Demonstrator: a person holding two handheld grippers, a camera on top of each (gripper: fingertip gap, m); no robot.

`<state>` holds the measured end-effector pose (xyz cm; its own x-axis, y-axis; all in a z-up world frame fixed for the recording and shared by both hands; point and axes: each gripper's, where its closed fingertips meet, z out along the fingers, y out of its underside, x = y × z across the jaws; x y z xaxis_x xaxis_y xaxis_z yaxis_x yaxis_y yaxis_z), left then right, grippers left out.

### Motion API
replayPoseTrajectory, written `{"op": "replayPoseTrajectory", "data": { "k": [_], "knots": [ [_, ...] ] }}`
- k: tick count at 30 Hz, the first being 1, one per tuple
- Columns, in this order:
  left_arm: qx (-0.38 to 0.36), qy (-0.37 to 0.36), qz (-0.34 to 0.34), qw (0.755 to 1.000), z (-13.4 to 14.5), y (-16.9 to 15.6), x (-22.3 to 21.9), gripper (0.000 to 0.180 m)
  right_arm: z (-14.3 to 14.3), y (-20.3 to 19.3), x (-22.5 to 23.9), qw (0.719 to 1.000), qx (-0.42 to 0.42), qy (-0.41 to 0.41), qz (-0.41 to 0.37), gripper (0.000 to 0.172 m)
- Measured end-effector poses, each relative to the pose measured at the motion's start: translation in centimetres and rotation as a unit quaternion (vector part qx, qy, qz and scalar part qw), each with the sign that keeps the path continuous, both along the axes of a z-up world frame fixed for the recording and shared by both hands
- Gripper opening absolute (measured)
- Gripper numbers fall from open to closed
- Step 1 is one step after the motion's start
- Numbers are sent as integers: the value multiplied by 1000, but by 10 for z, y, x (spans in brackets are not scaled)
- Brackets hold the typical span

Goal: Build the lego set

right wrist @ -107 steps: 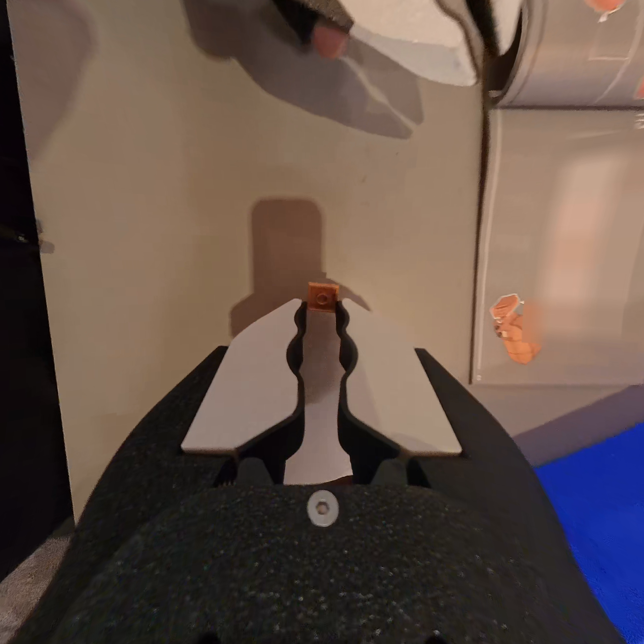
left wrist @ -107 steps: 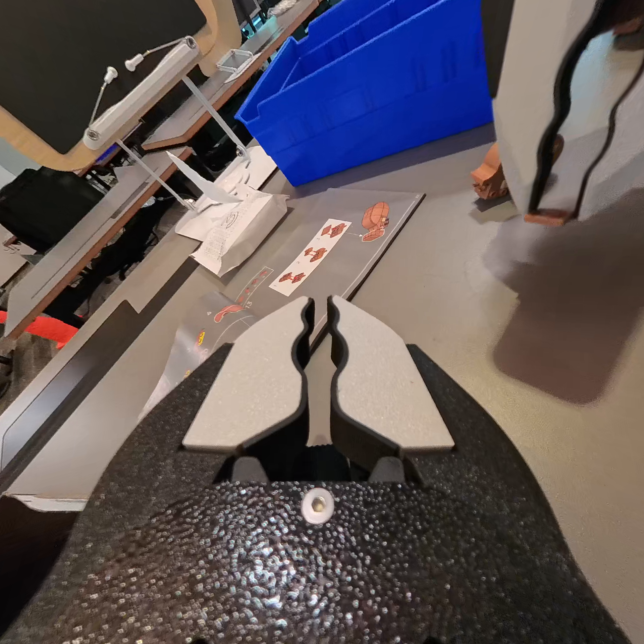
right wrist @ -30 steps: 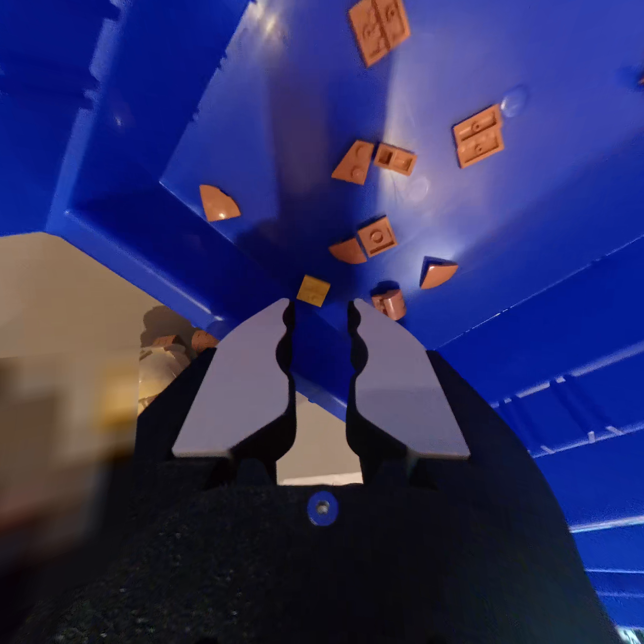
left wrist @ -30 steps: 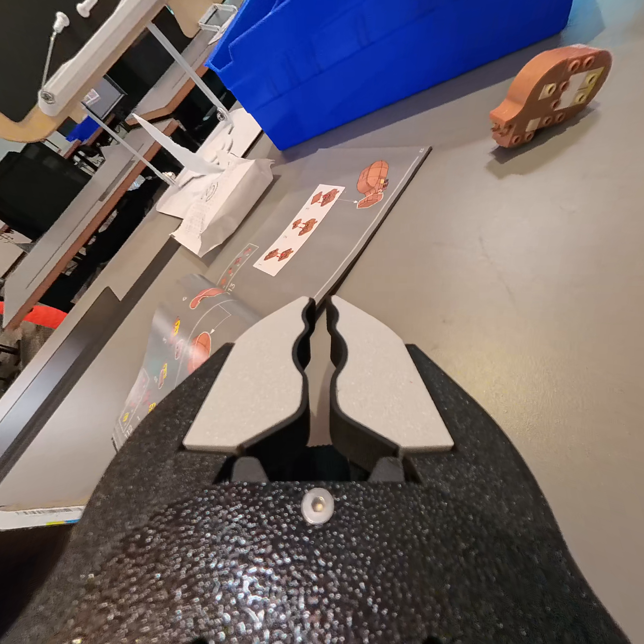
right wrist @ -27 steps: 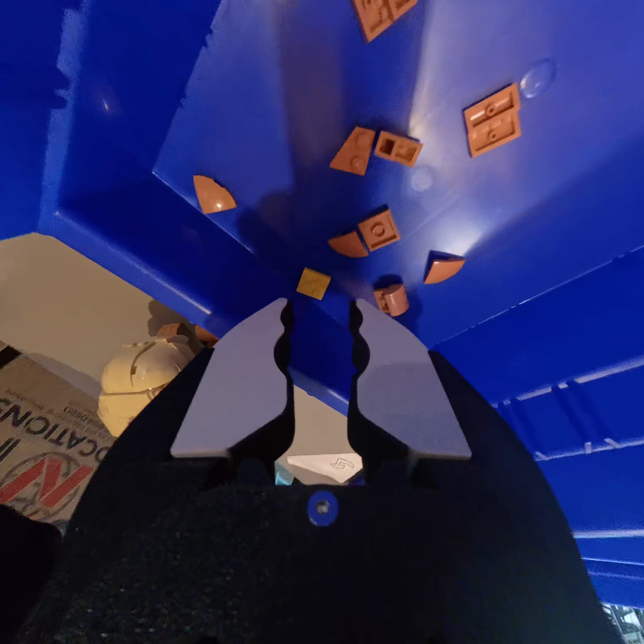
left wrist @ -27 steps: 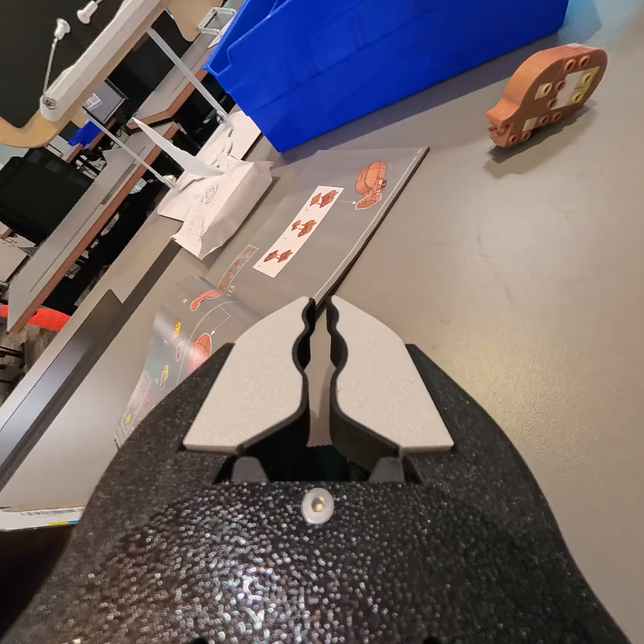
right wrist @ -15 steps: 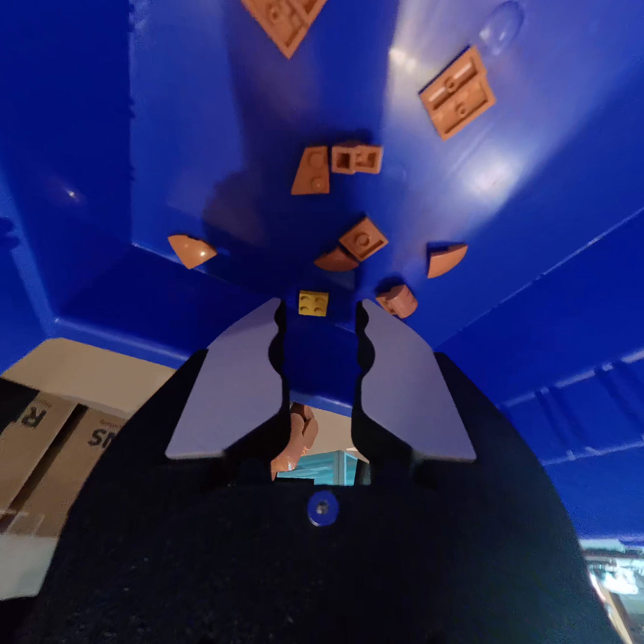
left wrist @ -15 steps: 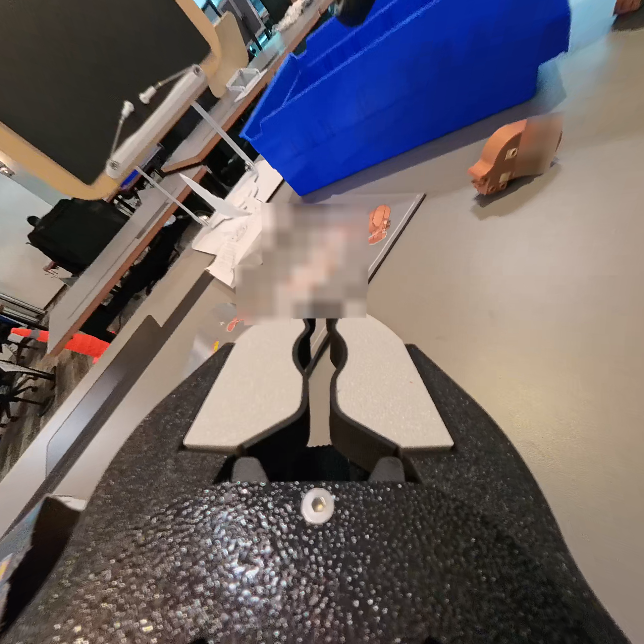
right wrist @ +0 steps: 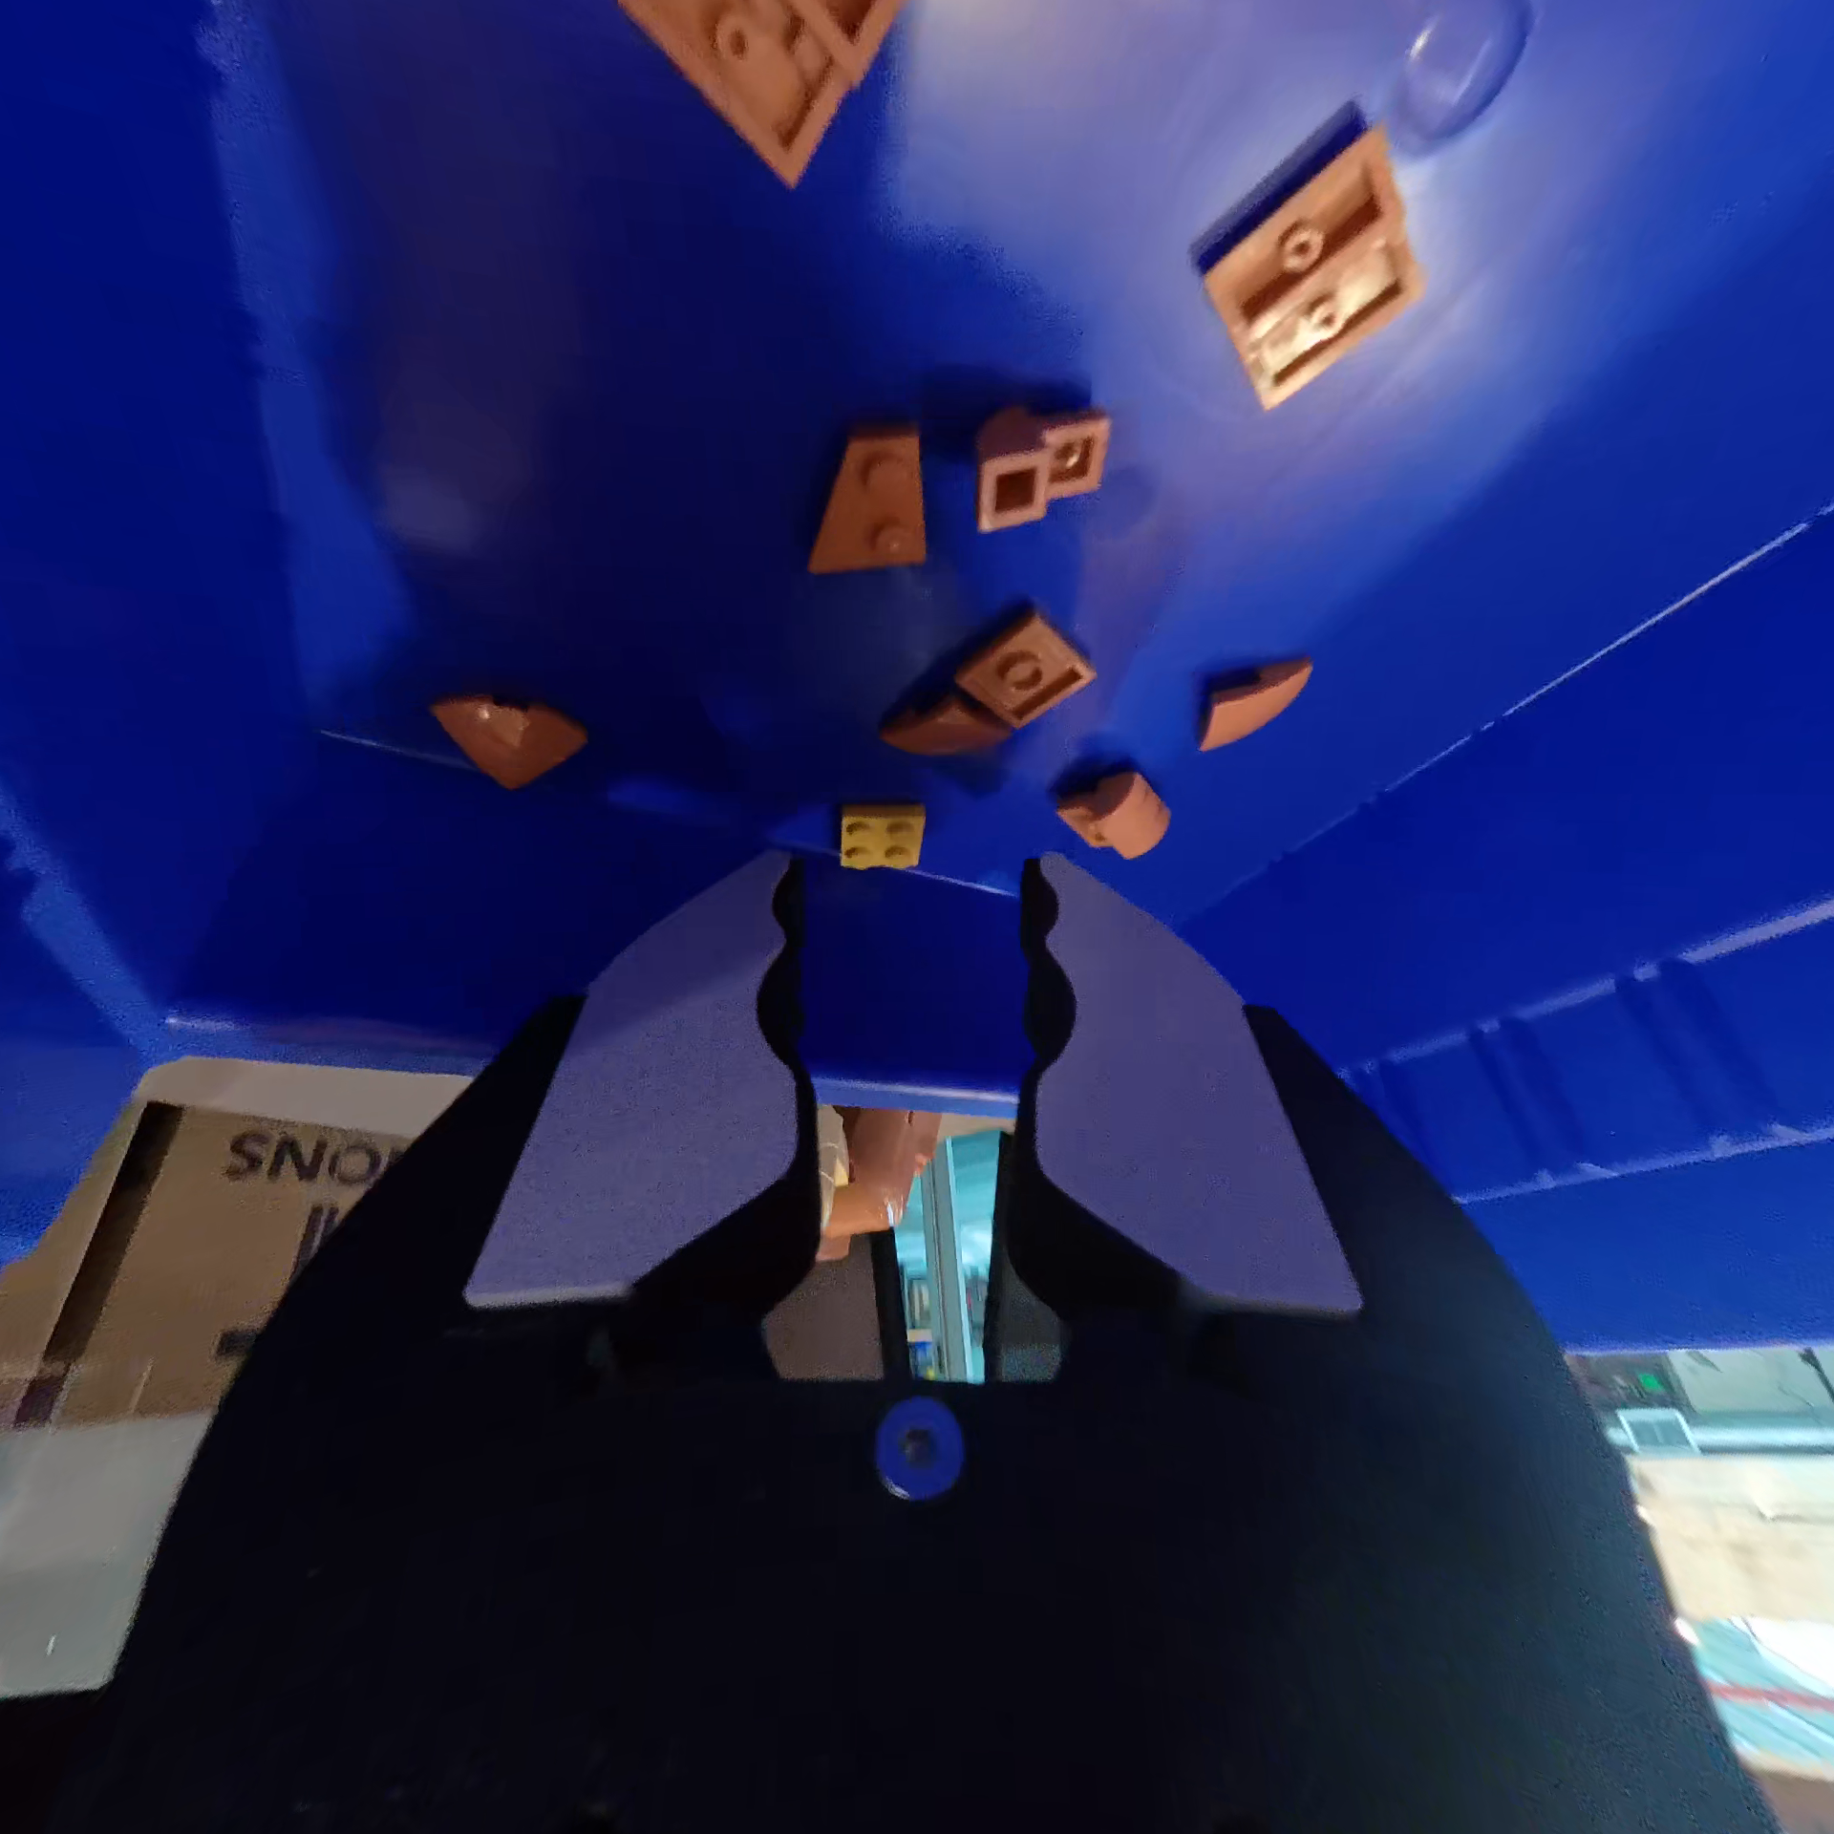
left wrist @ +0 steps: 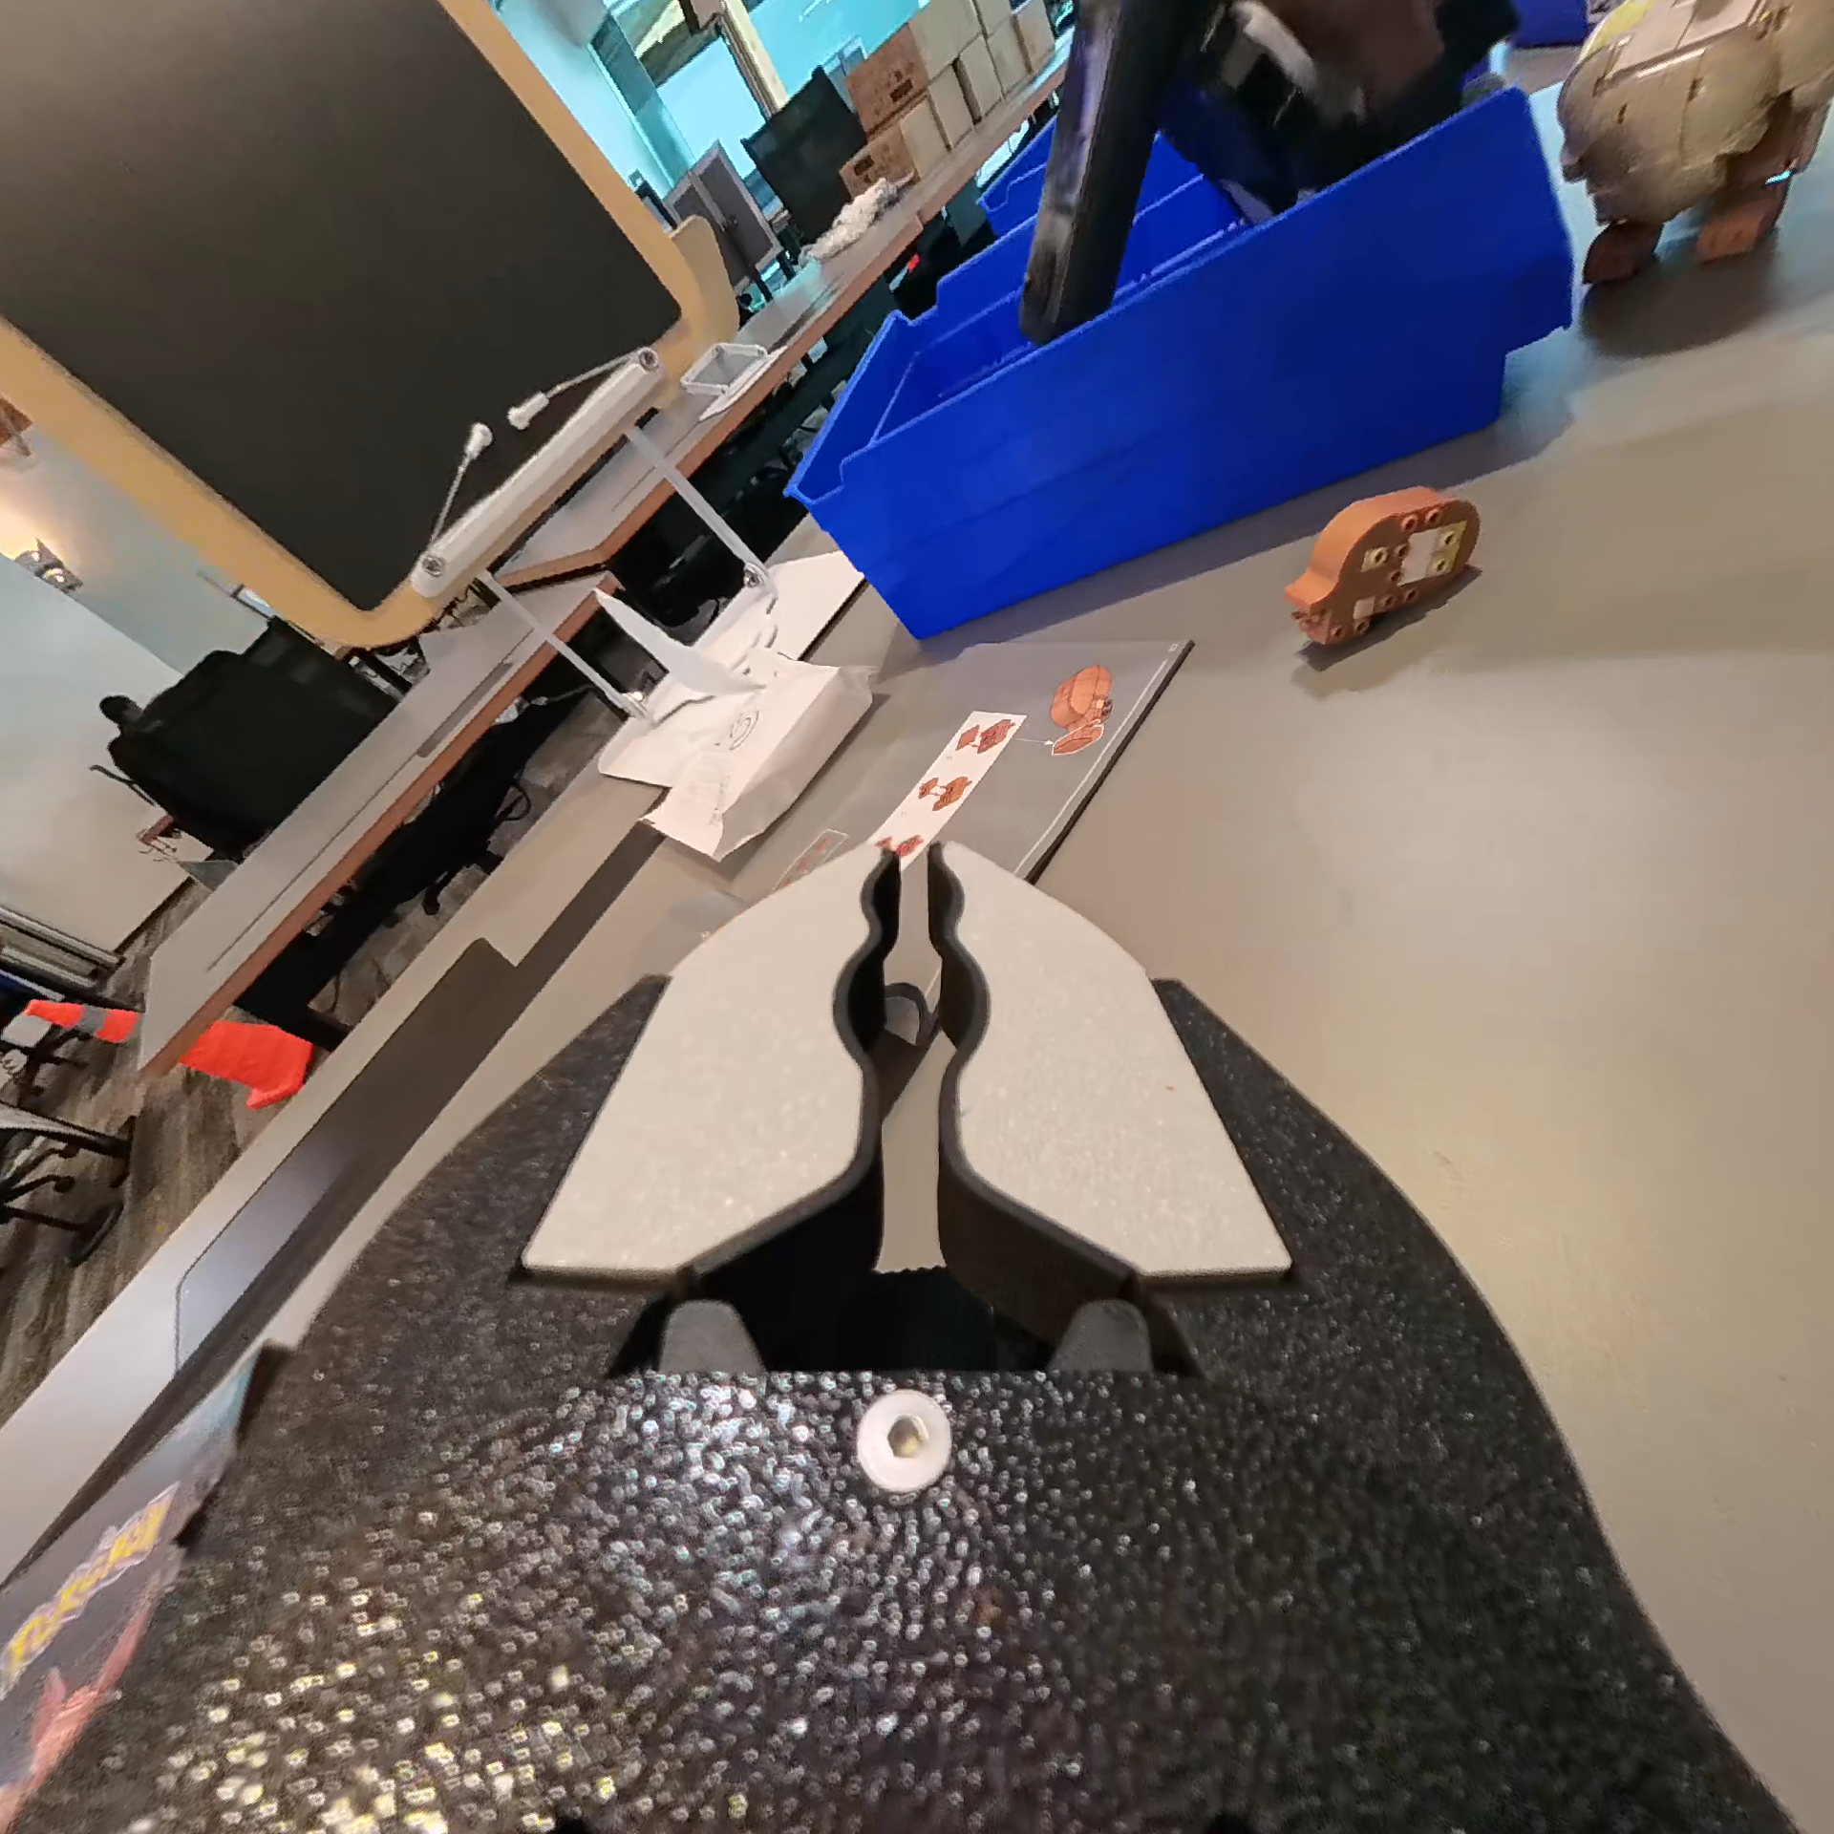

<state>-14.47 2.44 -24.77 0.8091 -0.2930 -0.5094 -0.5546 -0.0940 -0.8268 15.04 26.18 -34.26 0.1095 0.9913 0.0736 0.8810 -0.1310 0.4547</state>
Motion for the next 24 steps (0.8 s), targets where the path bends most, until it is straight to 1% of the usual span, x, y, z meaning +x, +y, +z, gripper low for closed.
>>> {"op": "replayPoseTrajectory", "data": {
  "k": [2,5,7,8,9,12,16,18,20,22,24],
  "knots": [
    [9,5,-6,1000,5,-3,3,4,-2,-3,5,999,-15,-33,5,41],
    [26,10,-13,1000,14,-8,6,5,-11,-7,4,998,-44,-47,-9,34],
    [35,12,-13,999,18,-10,7,5,-11,-7,7,997,-51,-58,-12,31],
    [38,12,-12,999,20,-11,6,5,-11,-7,9,997,-53,-61,-13,25],
    [40,11,-13,999,22,-11,6,5,-11,-7,11,996,-56,-63,-14,15],
    [45,8,-13,999,24,-13,5,5,-12,-7,10,997,-58,-48,-27,15],
    [51,9,-12,999,25,-12,4,5,-7,-5,3,998,-48,10,-37,16],
    [54,10,-11,998,25,-11,2,5,13,0,-11,997,-18,66,-24,16],
    [51,7,-9,999,21,-9,1,5,52,-2,-41,986,18,164,-7,16],
    [40,4,-4,999,14,-5,-2,5,99,-21,-73,963,39,265,30,16],
    [27,7,2,1000,6,-1,-6,4,138,-63,-105,932,19,353,76,15]
  ]
}}
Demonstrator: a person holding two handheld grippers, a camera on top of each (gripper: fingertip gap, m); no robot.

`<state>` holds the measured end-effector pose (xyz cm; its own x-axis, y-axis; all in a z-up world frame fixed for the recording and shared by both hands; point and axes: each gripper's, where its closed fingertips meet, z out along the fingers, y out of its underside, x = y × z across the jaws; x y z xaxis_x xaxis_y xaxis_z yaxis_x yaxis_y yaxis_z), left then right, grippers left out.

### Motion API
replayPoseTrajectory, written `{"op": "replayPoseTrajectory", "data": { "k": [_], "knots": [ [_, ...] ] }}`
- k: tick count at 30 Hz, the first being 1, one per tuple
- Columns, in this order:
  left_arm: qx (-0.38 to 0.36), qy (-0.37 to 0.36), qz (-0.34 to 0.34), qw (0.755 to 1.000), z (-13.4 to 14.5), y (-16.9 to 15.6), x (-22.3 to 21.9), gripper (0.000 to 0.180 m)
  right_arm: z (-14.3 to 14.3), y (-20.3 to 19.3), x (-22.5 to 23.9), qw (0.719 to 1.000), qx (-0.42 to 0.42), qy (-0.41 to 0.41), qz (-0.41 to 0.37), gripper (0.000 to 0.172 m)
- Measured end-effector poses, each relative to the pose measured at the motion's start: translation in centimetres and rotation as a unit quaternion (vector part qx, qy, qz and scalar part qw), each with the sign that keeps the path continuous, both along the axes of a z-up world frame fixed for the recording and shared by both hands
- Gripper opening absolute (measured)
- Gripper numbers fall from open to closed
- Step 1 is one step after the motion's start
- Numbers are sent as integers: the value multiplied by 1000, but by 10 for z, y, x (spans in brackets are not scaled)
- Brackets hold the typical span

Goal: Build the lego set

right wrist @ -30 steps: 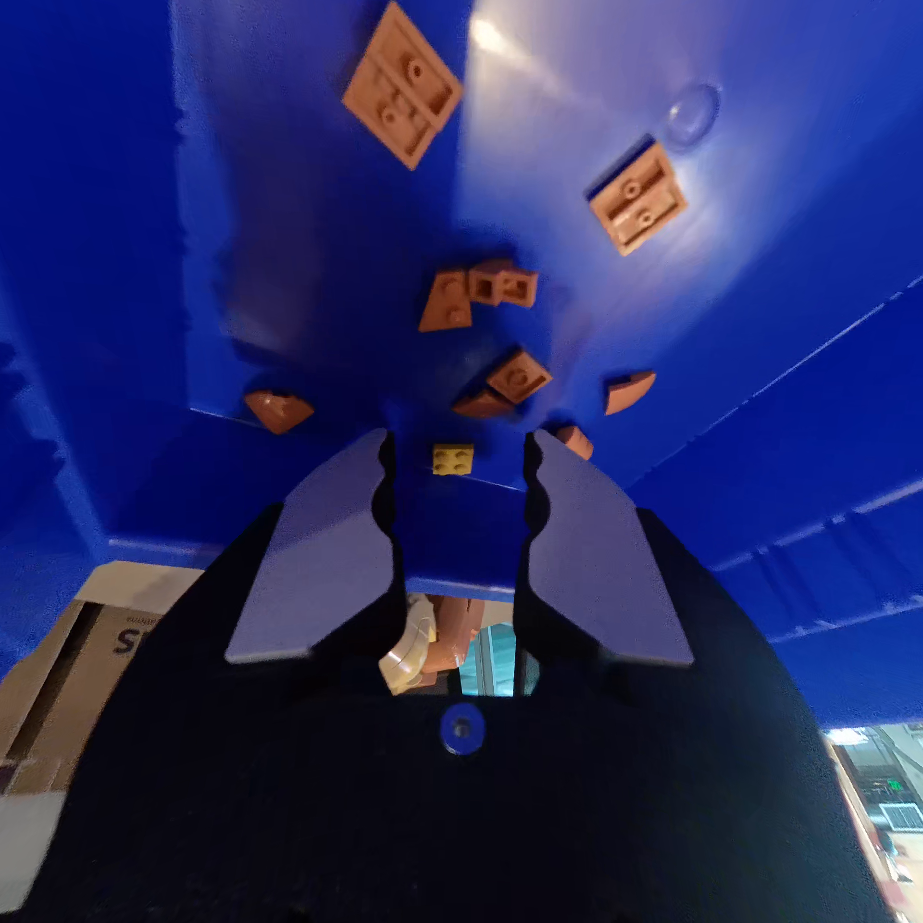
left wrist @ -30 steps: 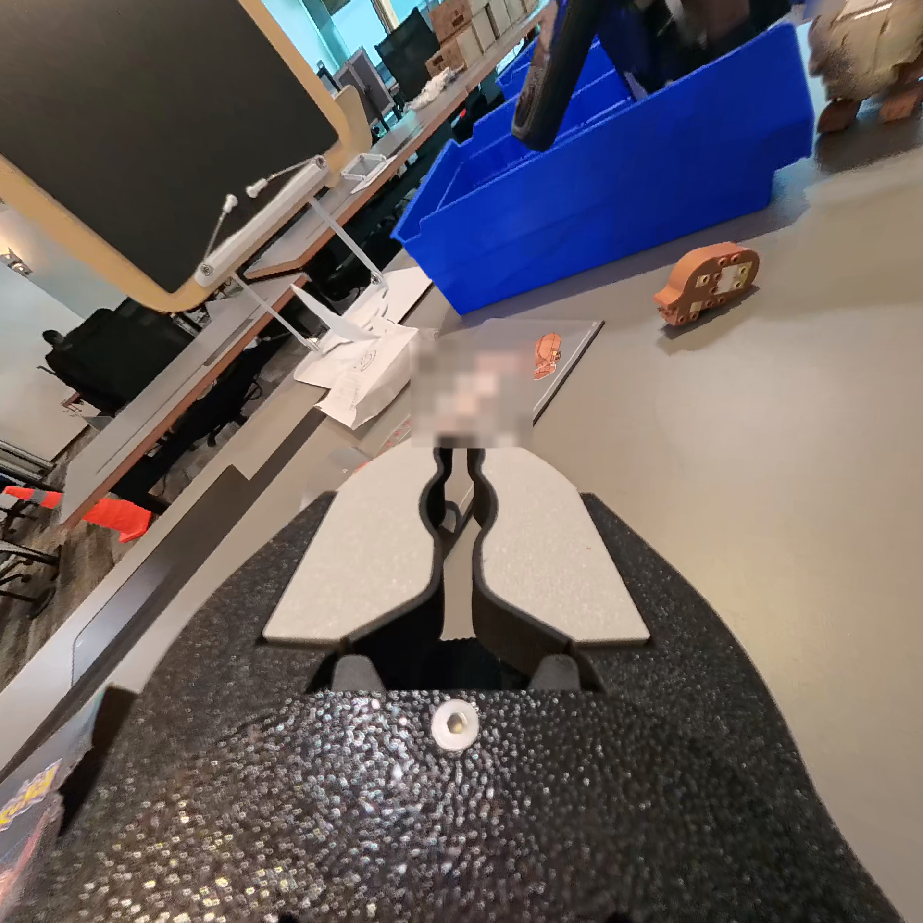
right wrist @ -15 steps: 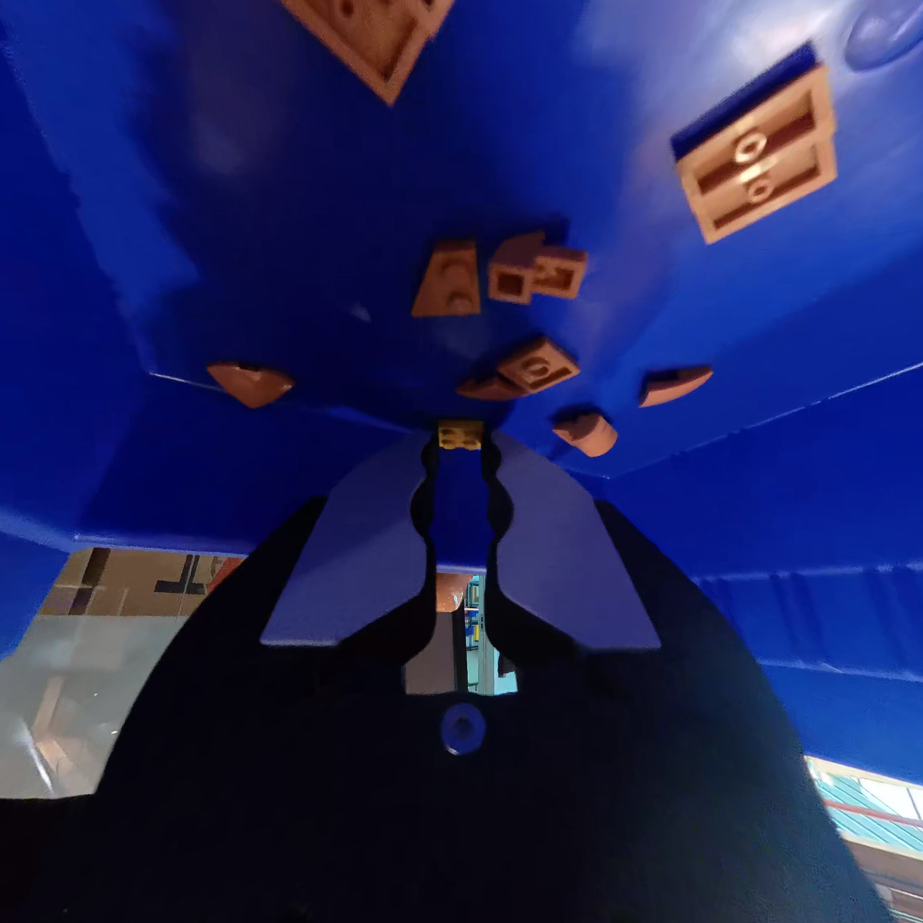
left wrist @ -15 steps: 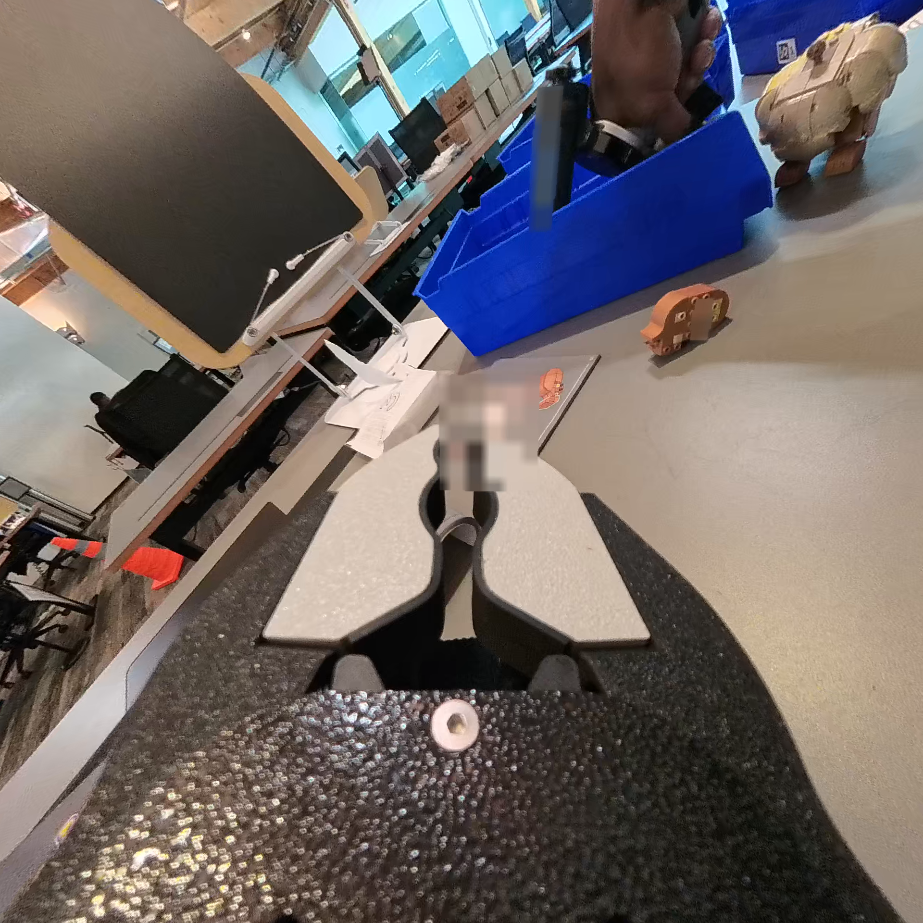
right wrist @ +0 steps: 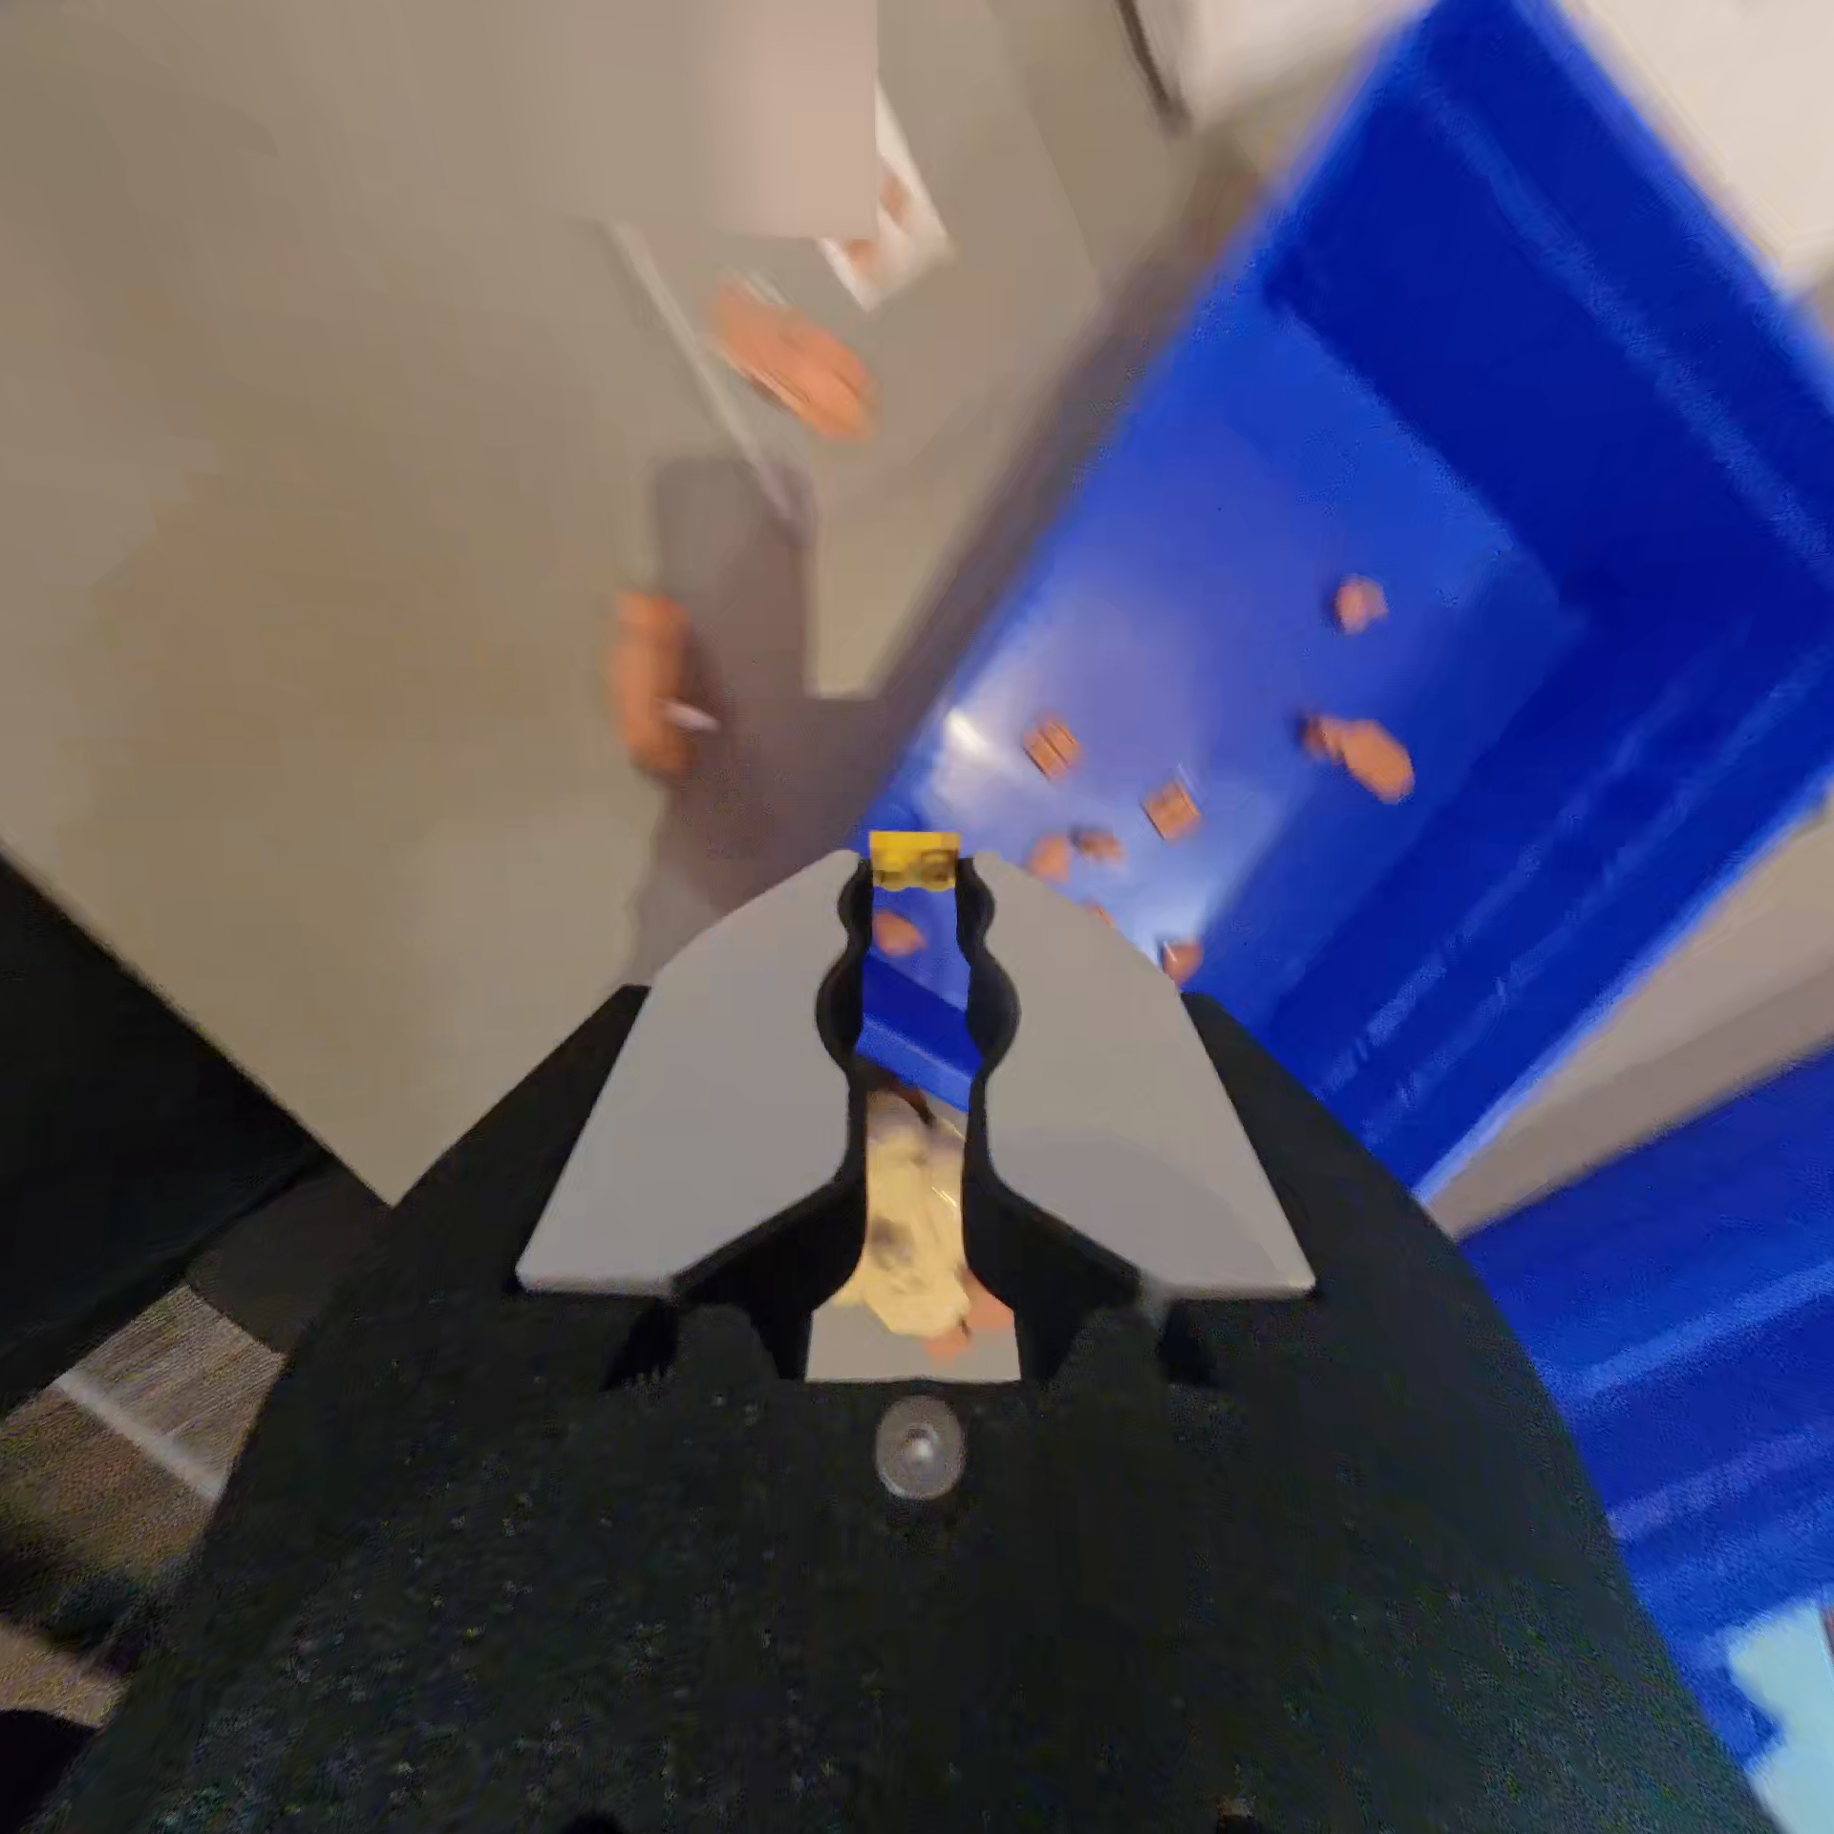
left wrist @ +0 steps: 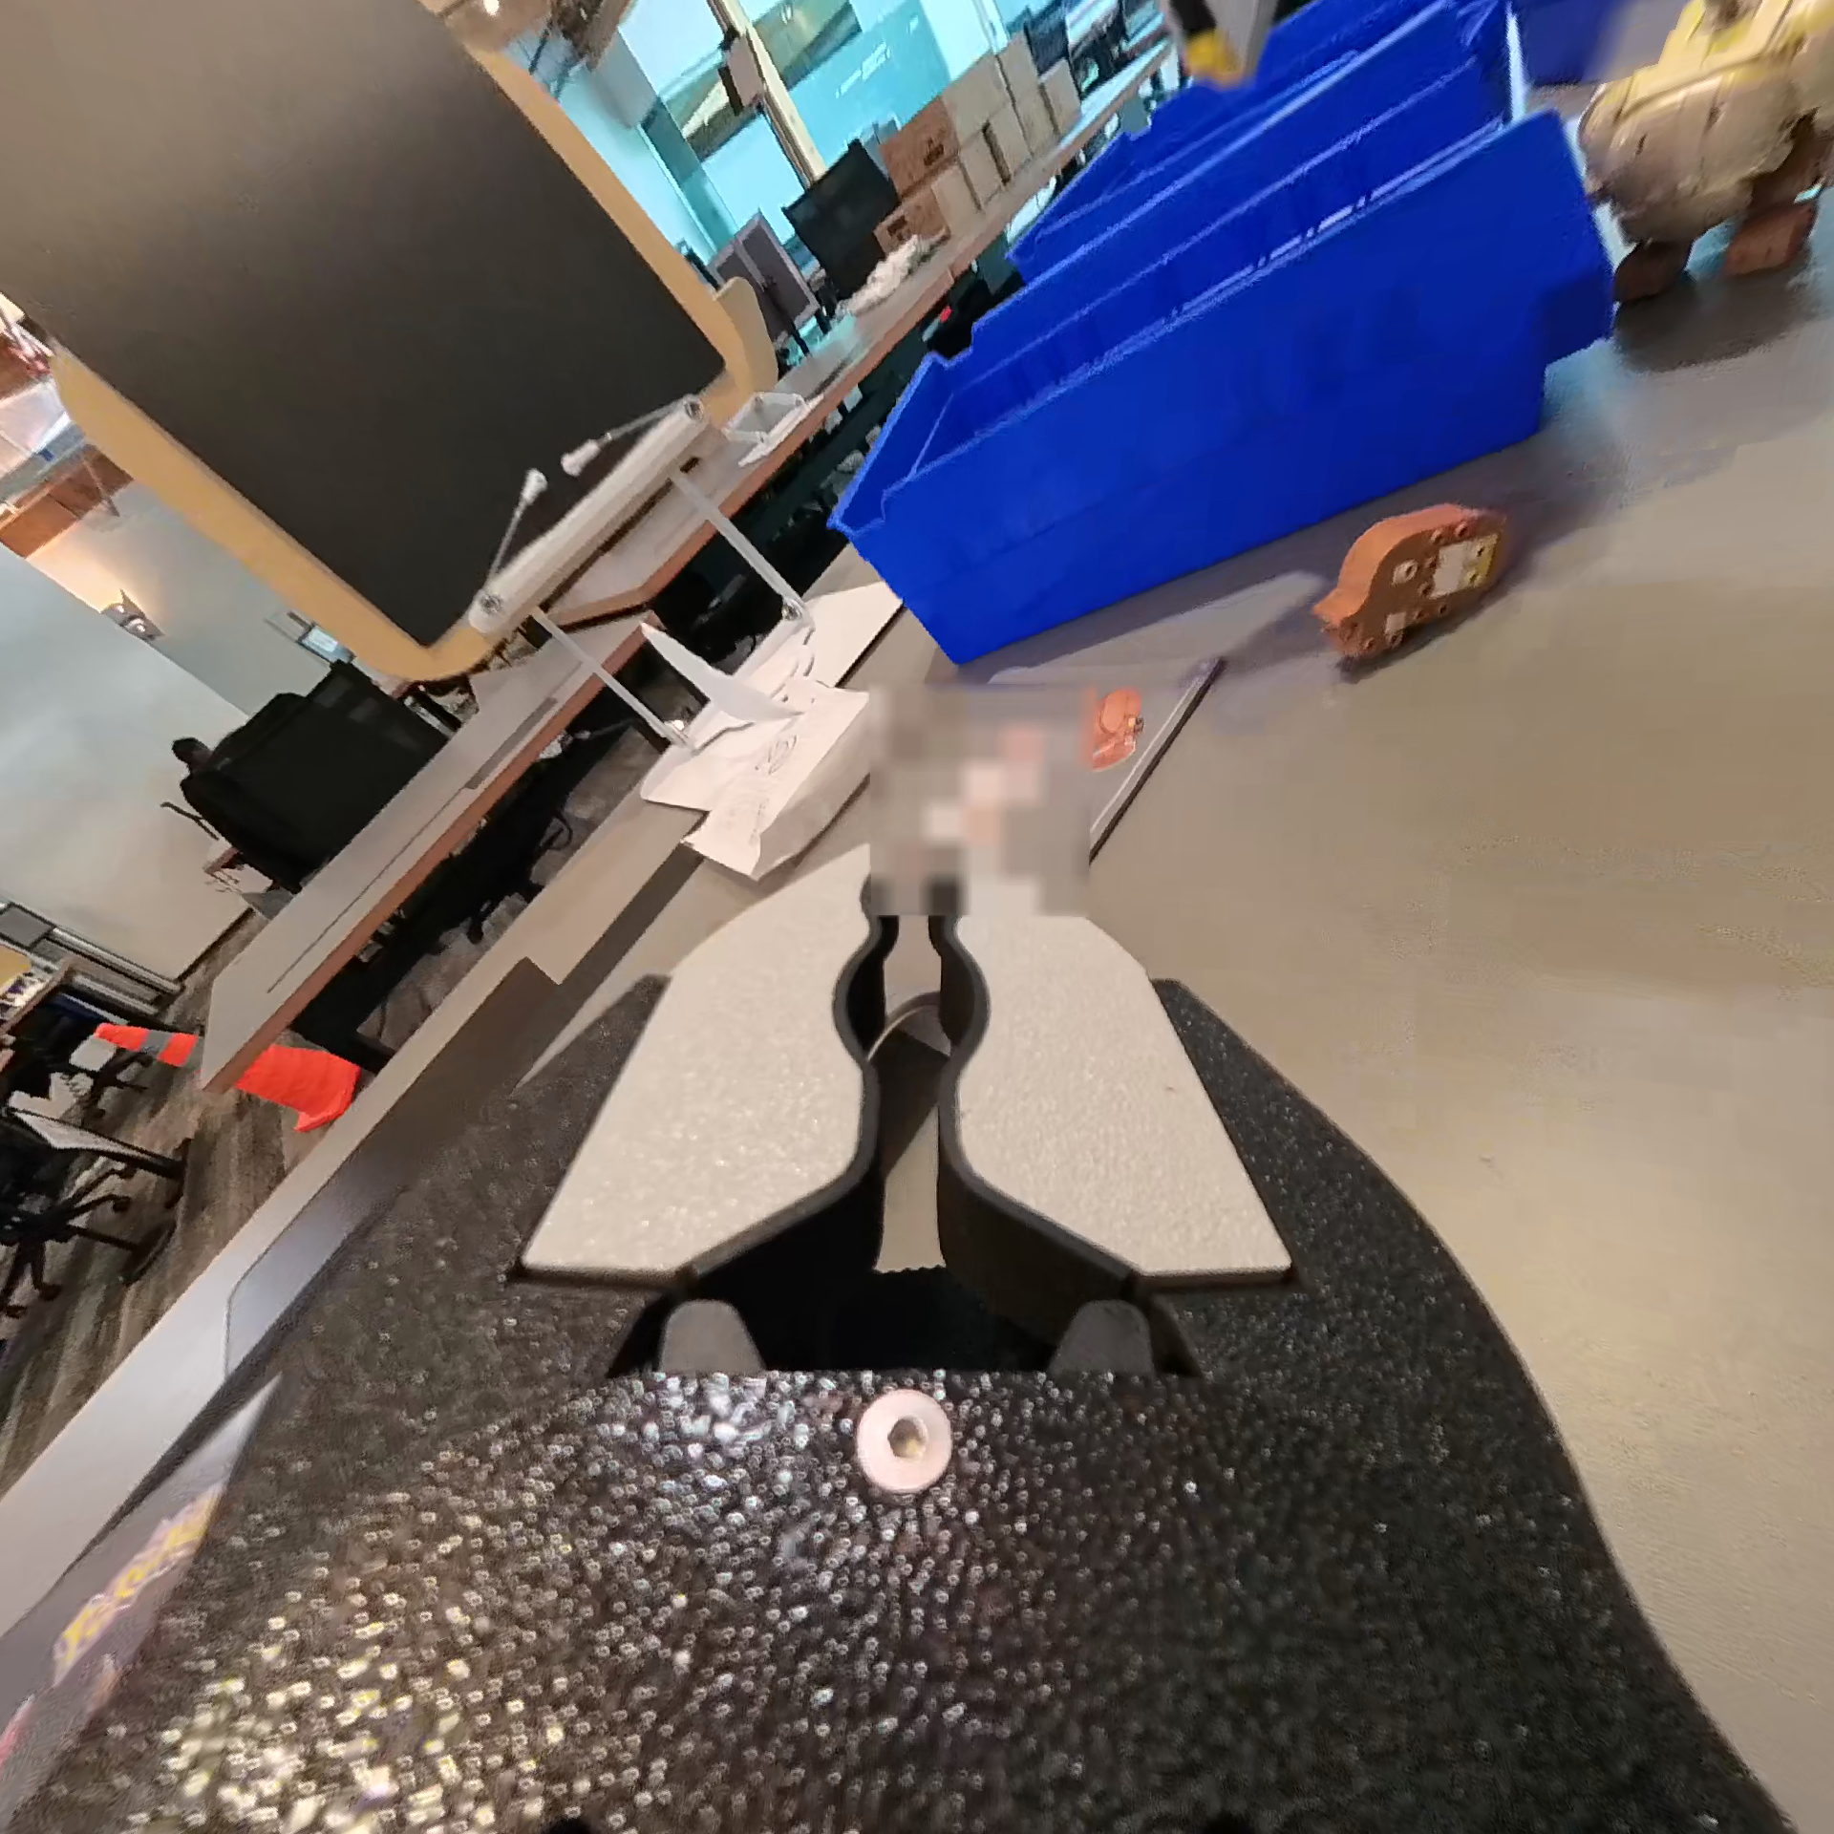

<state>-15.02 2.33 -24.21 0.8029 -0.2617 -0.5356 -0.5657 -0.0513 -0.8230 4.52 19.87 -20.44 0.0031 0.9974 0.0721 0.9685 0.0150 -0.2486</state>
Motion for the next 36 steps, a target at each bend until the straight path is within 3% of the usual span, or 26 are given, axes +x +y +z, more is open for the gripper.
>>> {"op": "replayPoseTrajectory", "data": {
  "k": [1,3,8,10,13,19,24,26,28,31,36],
  "knots": [
    [-6,-1,2,1000,-4,2,-1,4,10,-26,-14,999,-9,28,34,15],
    [-17,-7,4,1000,-11,5,-2,4,2,-79,-32,993,-32,36,104,15],
    [-37,-17,22,999,-27,13,-7,4,-97,-166,-47,970,-67,-61,225,16],
    [-42,-12,39,998,-33,15,-13,4,-127,-177,-48,962,-53,-93,252,16],
    [-50,-15,58,997,-41,15,-19,4,-151,-182,-50,955,-41,-113,272,16],
    [-69,-25,87,993,-56,18,-31,4,-145,-184,-53,957,-51,-58,280,25],
    [-75,-2,109,991,-63,21,-39,4,-66,-136,-42,967,-48,81,235,28],
    [-75,11,118,990,-65,23,-41,4,-36,-81,-23,976,-9,116,183,28],
    [-77,23,125,989,-67,25,-42,4,-24,-16,8,986,31,116,112,28],
    [-80,40,136,987,-70,28,-44,4,-48,64,65,997,58,42,27,27],
    [-88,72,156,981,-76,36,-45,4,-100,97,98,999,38,-30,15,26]
  ]
}}
